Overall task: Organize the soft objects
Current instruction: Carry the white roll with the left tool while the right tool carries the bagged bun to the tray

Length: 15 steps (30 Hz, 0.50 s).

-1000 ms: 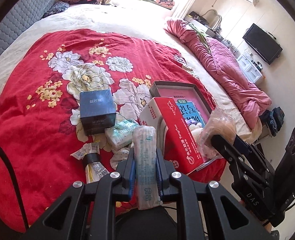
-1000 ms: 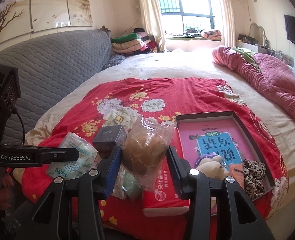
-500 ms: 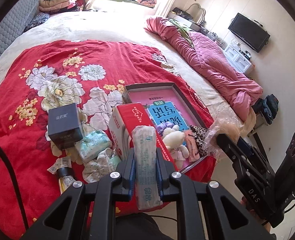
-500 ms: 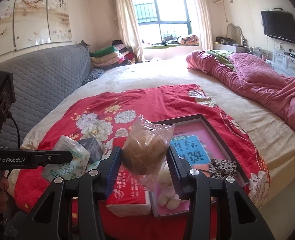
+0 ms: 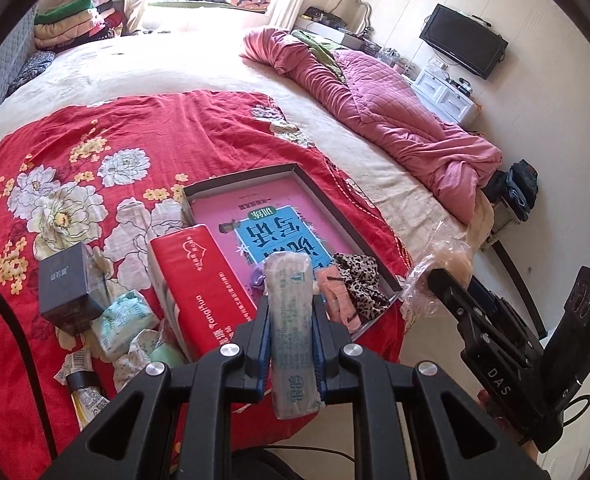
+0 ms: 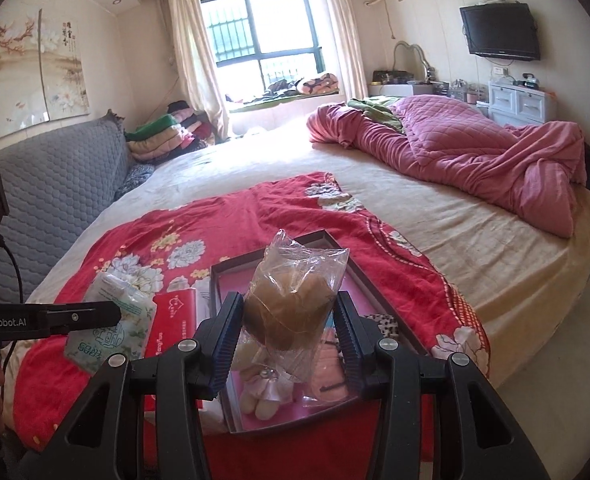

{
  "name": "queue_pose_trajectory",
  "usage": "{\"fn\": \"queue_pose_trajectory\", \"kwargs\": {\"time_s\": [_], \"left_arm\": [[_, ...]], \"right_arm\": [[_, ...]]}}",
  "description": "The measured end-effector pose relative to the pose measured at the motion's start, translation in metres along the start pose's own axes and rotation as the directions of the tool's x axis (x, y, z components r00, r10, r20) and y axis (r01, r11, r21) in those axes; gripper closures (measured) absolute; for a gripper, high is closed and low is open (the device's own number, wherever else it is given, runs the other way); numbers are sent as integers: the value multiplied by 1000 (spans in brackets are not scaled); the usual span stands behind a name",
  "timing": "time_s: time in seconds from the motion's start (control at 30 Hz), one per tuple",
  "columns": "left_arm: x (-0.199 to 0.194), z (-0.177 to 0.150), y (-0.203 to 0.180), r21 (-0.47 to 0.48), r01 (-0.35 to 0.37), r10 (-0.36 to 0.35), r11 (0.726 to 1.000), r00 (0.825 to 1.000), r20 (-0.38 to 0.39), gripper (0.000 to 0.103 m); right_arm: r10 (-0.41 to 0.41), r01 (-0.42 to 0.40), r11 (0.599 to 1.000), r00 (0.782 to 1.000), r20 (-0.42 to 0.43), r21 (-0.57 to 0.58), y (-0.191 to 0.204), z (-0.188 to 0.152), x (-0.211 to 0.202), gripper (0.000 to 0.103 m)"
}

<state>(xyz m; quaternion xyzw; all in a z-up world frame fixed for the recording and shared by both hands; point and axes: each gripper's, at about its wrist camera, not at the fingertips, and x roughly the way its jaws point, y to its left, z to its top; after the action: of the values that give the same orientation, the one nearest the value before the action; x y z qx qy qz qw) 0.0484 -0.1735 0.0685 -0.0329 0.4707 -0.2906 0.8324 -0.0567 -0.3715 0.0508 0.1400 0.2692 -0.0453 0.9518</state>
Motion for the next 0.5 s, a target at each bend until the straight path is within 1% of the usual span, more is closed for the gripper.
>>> {"fn": "queue_pose_trajectory", "kwargs": {"time_s": [0.23,0.5], "left_arm": [[22,4,-20,36,31,-29,999,999,-34,85],[52,8,-33,52,65,-61,997,995,-75,85]], "right_arm": [[-20,20,999,1000,2,27,-15,-4,0,56],[-50,51,998,999,-16,38,-25,-12,9,56]]}}
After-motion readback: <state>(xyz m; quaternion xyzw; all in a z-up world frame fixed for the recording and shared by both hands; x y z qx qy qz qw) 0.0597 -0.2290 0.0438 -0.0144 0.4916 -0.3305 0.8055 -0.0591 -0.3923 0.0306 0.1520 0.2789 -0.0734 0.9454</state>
